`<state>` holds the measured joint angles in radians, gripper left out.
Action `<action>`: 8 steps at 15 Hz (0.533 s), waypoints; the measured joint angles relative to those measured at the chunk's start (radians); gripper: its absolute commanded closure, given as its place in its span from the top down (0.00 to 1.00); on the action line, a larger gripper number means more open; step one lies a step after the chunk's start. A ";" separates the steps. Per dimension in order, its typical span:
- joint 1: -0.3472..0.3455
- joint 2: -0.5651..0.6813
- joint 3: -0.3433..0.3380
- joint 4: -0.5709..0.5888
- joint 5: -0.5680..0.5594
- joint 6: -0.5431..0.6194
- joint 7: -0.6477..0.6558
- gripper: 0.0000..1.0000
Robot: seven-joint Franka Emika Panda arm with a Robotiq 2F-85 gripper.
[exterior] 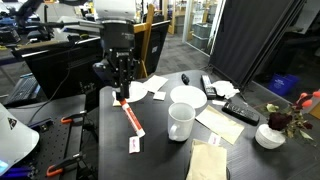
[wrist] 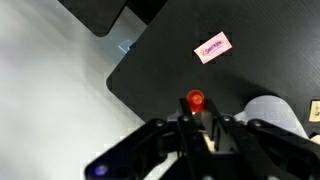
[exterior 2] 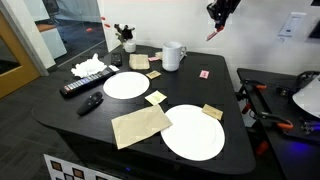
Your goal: Remove the marker from the mug cup and place it on the table
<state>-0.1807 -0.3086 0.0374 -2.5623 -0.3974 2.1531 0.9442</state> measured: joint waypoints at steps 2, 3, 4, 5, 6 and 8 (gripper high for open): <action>0.000 0.028 0.000 -0.001 -0.020 0.003 0.051 0.04; 0.000 0.045 -0.001 -0.001 -0.029 0.009 0.075 0.04; 0.000 0.062 -0.003 -0.001 -0.036 0.020 0.094 0.04; 0.000 0.080 -0.006 -0.001 -0.044 0.036 0.112 0.04; 0.000 0.100 -0.010 -0.001 -0.056 0.053 0.129 0.04; -0.001 0.139 -0.017 -0.001 -0.085 0.093 0.167 0.04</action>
<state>-0.1819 -0.1696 0.0207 -2.5633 -0.4828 2.2464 1.1112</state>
